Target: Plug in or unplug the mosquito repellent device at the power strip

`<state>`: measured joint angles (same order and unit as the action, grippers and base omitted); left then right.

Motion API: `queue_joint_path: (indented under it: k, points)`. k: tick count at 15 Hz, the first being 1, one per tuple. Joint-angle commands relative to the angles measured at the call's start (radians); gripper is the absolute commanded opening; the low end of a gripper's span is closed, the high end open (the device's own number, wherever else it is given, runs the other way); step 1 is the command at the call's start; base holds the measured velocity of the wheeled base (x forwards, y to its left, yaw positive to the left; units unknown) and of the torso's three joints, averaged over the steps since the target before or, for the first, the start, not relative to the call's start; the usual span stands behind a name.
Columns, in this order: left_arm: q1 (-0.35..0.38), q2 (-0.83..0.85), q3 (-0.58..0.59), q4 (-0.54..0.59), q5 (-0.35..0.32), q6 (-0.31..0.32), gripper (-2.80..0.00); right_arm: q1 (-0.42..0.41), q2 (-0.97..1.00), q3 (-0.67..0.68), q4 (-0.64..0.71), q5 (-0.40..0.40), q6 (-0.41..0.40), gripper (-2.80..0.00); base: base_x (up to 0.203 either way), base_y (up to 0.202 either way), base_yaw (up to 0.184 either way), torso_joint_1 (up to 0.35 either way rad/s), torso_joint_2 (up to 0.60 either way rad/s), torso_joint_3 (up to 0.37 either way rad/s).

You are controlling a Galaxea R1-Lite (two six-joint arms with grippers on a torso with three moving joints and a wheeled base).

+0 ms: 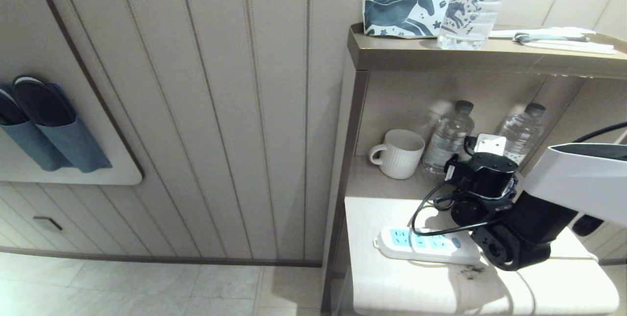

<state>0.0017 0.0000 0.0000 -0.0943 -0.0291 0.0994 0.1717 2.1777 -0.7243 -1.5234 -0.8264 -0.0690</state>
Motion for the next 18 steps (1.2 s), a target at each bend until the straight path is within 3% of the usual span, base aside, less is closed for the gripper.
queue_joint_path:
  k: [1, 11, 15, 16, 17, 18]
  points:
    - [0.0, 0.0, 0.0, -0.001, 0.0, 0.0, -2.8, 0.0, -0.015, 0.011, -0.047, -0.005, 0.0, 0.0, 0.0, 0.0, 0.0, 0.0, 0.0, 0.0]
    - [0.001, 0.0, 0.0, -0.001, 0.0, 0.001, -2.8, 0.025, -0.202, 0.163, -0.047, 0.001, -0.013, 0.0, 0.0, 0.0, 0.0, 0.0, 0.0, 0.0]
    - [0.0, 0.0, 0.0, -0.001, 0.0, 0.002, -2.8, 0.074, -0.364, 0.284, -0.047, 0.009, -0.067, 0.0, 0.0, 0.0, 0.0, 0.0, 0.0, 0.0]
    - [0.001, 0.0, 0.0, -0.001, 0.0, 0.0, -2.8, 0.093, -0.423, 0.327, -0.045, 0.017, -0.083, -1.77, 0.0, 0.0, 0.0, 0.0, 0.0, 0.0]
    - [0.0, 0.0, 0.0, -0.001, 0.0, 0.0, -2.8, 0.108, -0.48, 0.37, -0.037, 0.023, -0.103, -2.8, 0.0, 0.0, 0.0, 0.0, 0.0, 0.0]
    - [0.0, 0.0, 0.0, -0.001, 0.0, 0.002, -2.8, 0.12, -0.54, 0.402, -0.018, 0.026, -0.122, -2.8, 0.0, 0.0, 0.0, 0.0, 0.0, 0.0]
